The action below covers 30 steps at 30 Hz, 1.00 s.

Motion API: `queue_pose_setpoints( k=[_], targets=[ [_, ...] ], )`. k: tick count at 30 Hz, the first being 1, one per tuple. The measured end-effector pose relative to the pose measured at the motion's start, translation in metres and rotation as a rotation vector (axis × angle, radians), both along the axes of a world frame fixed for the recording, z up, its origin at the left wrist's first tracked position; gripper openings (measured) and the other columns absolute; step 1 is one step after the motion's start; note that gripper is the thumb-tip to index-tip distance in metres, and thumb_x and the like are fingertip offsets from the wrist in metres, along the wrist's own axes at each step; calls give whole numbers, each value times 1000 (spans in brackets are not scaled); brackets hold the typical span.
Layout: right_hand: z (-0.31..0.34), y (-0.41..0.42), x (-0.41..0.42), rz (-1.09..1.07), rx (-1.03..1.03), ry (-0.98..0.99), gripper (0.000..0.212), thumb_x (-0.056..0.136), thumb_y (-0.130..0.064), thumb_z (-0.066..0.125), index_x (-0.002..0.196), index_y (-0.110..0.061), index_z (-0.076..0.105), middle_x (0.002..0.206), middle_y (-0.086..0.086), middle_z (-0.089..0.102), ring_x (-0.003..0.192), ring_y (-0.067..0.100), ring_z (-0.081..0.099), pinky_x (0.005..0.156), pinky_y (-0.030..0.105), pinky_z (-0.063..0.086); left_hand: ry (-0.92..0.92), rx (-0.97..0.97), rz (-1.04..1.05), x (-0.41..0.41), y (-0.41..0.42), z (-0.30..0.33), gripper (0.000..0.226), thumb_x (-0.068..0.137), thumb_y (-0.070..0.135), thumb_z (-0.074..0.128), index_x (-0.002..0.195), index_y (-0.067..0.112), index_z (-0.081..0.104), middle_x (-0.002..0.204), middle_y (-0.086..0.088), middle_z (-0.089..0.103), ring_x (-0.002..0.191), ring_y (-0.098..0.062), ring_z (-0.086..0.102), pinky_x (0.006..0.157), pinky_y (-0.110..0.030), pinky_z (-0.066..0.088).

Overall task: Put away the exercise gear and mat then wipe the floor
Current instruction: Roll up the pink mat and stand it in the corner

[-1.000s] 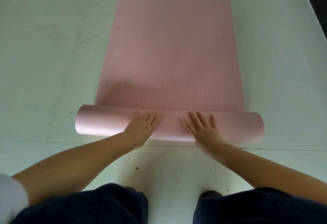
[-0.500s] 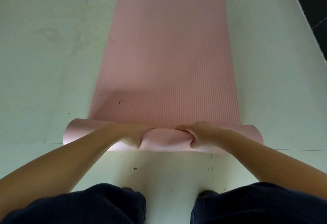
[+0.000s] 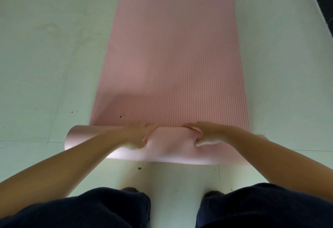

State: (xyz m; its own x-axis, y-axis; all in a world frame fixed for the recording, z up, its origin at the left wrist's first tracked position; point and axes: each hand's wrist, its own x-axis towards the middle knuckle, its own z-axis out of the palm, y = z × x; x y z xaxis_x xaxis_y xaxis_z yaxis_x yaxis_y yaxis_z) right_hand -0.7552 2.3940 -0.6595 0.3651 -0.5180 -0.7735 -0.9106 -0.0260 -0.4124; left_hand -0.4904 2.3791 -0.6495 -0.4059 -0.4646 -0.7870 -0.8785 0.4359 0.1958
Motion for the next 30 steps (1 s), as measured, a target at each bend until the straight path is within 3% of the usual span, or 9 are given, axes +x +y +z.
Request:
queue_pose_setpoints(
  k=[3,6,9,13,17,19,22,26,30],
  targets=[
    [-3,-9,-15,-112,-174,105,71,89,-35,60,149,-32,23,149,5,33,132,29,38,109,46,33,226,-477,-160,-11,13,7,76,74,-6,49,144,19,31,131,-11,47,115,-32,48,94,-42,37],
    [2,-14,-20,-152,-355,206,70,91,-44,55,149,-29,20,150,4,34,134,28,36,112,47,28,319,-683,-340,-10,27,-11,55,75,21,56,128,16,42,114,-10,59,100,-31,58,87,-43,43],
    [5,-8,-12,-140,-617,205,55,93,-32,53,144,-20,34,140,5,44,128,27,41,108,41,28,62,-469,-276,-11,26,-14,117,68,68,63,150,11,3,151,-18,29,138,-34,31,103,-59,33],
    [0,13,4,20,-909,72,36,84,-26,48,115,-11,60,109,9,61,97,31,60,86,41,46,19,-393,-263,-21,-1,-16,119,77,68,55,142,16,-31,158,-11,-15,147,-28,-8,113,-58,10],
    [-12,26,6,163,-775,208,78,73,-48,64,134,-2,50,131,19,54,119,37,54,93,61,43,14,-398,-223,-26,-26,-16,119,72,67,61,148,22,-19,159,-8,-7,147,-24,-1,113,-57,13],
    [-14,27,4,234,-671,298,110,70,-53,73,149,-2,15,152,22,28,140,37,30,101,69,26,3,-473,-259,-26,-26,-15,119,72,68,60,149,21,-16,158,-10,-4,146,-27,2,112,-61,12],
    [-9,23,11,253,-588,368,102,90,-38,57,140,-7,-26,158,17,-10,146,33,-5,109,66,8,15,-698,-289,-16,-10,-18,126,61,71,68,150,15,-1,154,-19,20,140,-36,25,101,-70,24],
    [-1,21,18,207,-575,364,86,91,-25,52,151,-9,-8,157,12,6,145,30,9,110,62,12,-53,-691,-213,9,10,-33,129,64,69,67,147,20,-18,156,-18,18,142,-38,22,99,-68,27],
    [5,12,13,127,-592,288,74,88,-21,53,150,-19,14,149,3,32,136,24,31,111,56,17,81,-676,-188,13,-11,-19,112,55,39,84,144,19,20,132,-9,54,117,-29,54,85,-55,45]
  ],
)
